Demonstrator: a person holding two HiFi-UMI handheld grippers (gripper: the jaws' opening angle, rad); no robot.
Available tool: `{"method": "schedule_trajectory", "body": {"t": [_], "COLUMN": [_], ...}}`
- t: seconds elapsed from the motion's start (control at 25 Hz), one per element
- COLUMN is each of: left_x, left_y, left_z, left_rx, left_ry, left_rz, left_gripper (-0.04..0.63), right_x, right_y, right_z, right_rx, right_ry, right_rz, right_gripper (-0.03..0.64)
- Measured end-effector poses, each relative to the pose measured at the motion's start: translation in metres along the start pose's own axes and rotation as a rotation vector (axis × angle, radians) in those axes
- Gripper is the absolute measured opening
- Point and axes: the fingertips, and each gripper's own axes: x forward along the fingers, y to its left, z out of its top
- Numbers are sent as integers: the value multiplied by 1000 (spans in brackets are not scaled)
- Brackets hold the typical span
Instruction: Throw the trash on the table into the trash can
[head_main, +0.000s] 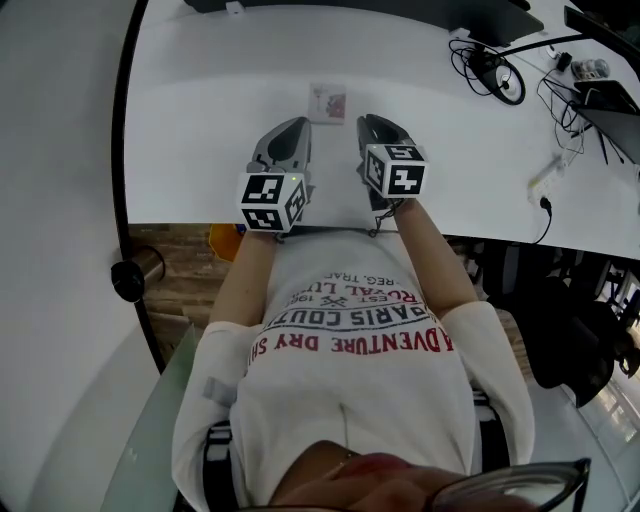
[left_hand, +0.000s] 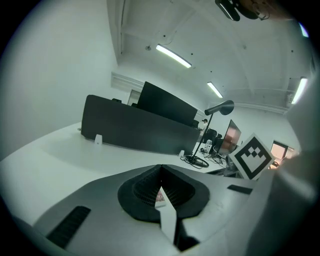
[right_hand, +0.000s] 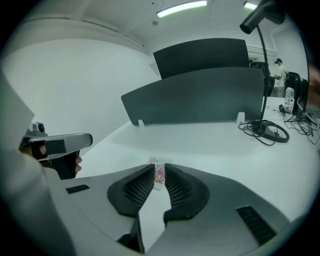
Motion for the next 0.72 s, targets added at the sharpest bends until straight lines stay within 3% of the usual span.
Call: {"method": "schedule_trajectory", "body": {"t": [0.08,0.24,0.6,0.72], "left_x": [6,21,43,47], "left_y": [19,49,86,90], "left_z": [-1,-9,-26,-30], "left_rx": [-4,-18,-34,-40], "left_ry": [18,62,133,144], "left_rz": [-3,-17,-74,-86], "left_gripper": [23,23,23,23], "right_x": [25,68,118,121], "right_y": [7,12,-10,-17], "right_z": [-3,-14,-28,-35], "right_rx": [5,26,64,27], "right_ry": [43,132,270,293], "right_rz": [6,3,-132,-192], "right_gripper": [149,203,216,158]}}
